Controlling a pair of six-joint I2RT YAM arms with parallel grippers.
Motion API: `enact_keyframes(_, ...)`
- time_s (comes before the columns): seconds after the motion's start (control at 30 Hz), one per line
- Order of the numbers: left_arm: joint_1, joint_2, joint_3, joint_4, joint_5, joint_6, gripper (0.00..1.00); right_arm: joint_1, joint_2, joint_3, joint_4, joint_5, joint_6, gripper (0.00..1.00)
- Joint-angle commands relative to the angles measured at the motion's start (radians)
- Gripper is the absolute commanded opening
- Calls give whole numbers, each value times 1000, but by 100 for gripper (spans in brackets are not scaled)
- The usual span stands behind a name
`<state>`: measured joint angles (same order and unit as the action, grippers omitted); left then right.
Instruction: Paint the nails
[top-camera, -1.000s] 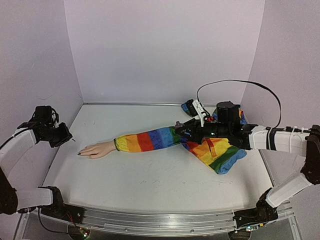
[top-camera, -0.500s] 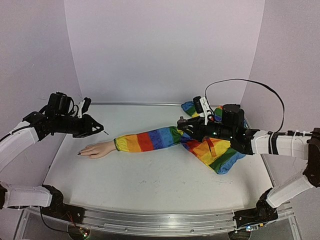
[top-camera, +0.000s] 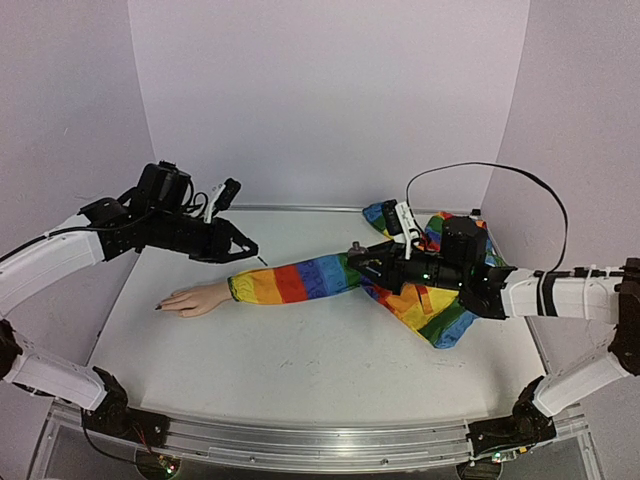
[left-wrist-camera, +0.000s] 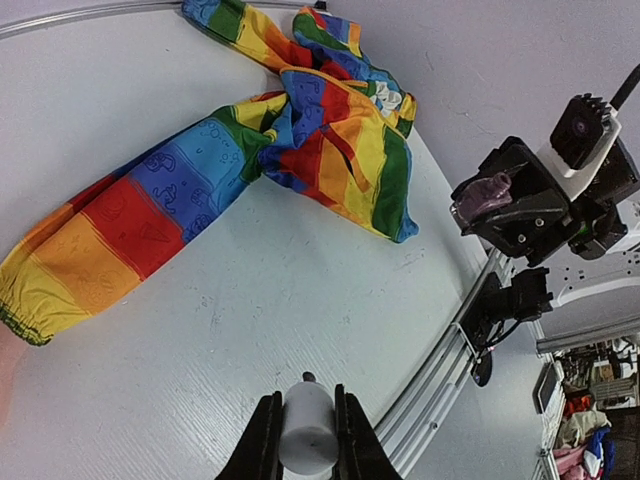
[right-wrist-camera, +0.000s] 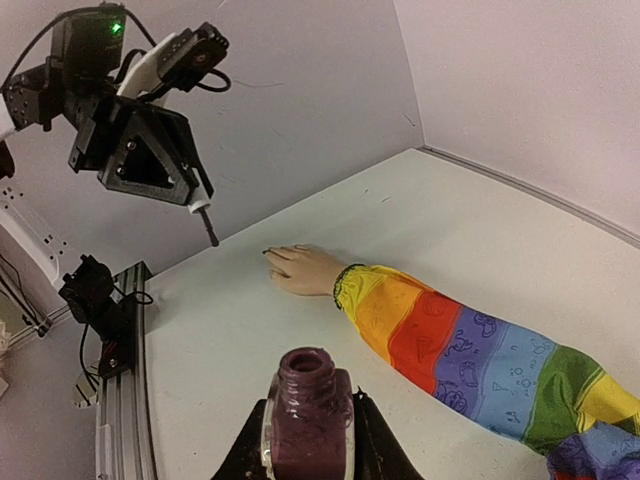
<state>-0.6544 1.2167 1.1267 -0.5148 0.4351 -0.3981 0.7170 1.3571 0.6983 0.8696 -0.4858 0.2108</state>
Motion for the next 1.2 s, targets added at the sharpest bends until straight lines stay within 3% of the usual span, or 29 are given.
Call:
enact_keyframes(0.0,-30,35,116,52,35,42,0,49,48,74,82,-40,-42,0)
enact_keyframes(0.33,-43,54,184,50,103,53,0,217,221,190,132,-7,-111,0)
enact_keyframes(1.17,-99,78,178,13,85,86,0,222,326,288,145,44,-129,0)
